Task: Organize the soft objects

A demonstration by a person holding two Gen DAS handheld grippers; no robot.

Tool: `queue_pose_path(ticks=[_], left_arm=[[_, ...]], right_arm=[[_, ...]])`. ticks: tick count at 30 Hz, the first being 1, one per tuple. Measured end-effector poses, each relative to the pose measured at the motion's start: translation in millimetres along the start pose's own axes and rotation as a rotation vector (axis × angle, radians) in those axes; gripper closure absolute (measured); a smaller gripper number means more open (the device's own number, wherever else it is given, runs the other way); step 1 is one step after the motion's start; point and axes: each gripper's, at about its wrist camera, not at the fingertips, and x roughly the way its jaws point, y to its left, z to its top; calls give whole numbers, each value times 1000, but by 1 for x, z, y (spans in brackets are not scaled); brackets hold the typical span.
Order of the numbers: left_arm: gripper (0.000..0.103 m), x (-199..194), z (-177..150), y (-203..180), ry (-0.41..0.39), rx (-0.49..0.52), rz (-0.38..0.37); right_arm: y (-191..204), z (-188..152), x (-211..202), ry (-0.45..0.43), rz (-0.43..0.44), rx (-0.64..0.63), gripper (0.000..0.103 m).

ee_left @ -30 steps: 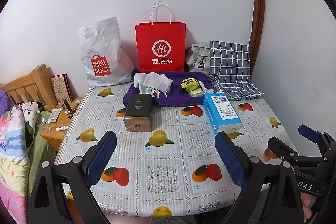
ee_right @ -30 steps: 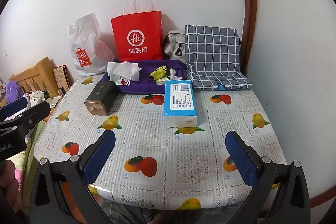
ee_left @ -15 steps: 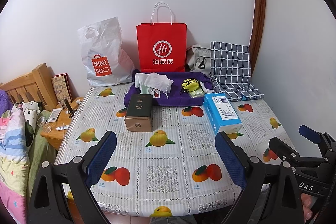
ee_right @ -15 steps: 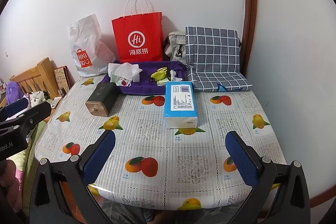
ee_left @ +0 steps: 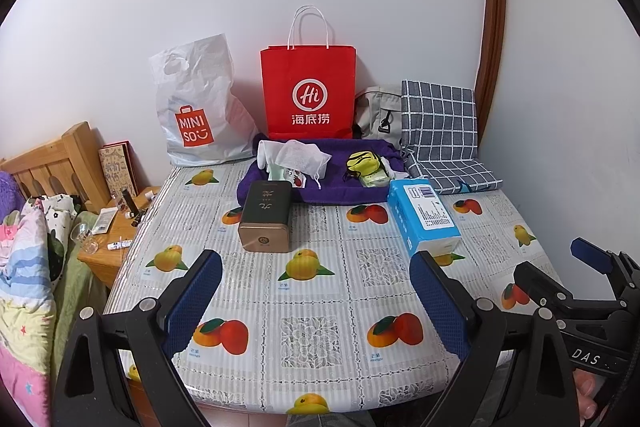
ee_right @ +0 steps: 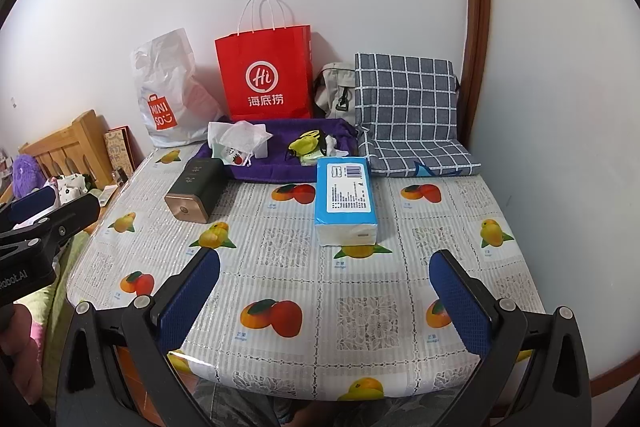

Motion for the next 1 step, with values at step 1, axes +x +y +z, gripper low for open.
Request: queue_pose_path(ticks=[1], left_arm=[[8,0,0,0,0,3,-3]], right_arm=[[0,0,0,1,0,0,0]])
